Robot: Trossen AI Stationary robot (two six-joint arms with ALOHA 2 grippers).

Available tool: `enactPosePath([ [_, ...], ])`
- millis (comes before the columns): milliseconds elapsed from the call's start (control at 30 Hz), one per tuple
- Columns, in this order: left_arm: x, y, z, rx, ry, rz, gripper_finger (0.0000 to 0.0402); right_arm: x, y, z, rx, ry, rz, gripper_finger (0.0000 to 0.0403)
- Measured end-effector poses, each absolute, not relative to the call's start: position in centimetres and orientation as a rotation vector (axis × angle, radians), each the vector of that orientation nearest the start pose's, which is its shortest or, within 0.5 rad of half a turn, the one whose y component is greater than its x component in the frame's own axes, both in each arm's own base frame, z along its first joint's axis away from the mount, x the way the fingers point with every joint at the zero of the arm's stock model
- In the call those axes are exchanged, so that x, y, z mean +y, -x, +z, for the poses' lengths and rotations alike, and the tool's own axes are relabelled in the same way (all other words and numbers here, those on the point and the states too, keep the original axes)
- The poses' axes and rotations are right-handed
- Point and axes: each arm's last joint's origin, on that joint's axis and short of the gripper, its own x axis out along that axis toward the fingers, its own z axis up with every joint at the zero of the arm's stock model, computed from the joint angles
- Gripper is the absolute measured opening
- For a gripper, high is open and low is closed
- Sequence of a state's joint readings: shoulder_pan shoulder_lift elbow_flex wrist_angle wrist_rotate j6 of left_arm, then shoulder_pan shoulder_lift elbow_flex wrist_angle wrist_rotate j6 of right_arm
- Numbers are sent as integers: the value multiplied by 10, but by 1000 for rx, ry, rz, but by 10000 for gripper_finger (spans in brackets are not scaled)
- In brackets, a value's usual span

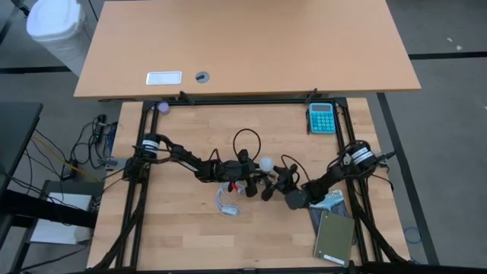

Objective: Screw lightbulb
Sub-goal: Remove the lightbulb from the desk lamp

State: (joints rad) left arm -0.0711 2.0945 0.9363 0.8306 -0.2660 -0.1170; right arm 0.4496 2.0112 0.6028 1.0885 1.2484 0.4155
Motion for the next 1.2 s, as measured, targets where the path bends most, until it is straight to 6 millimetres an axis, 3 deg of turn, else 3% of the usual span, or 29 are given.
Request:
enactPosePath([
  [933,-20,-395,100,320,73,218,171,108,-289,92,19,-114,-850,225],
  [1200,-20,-395,100,322,72,219,171,108,-289,91,32,-88,-855,166],
])
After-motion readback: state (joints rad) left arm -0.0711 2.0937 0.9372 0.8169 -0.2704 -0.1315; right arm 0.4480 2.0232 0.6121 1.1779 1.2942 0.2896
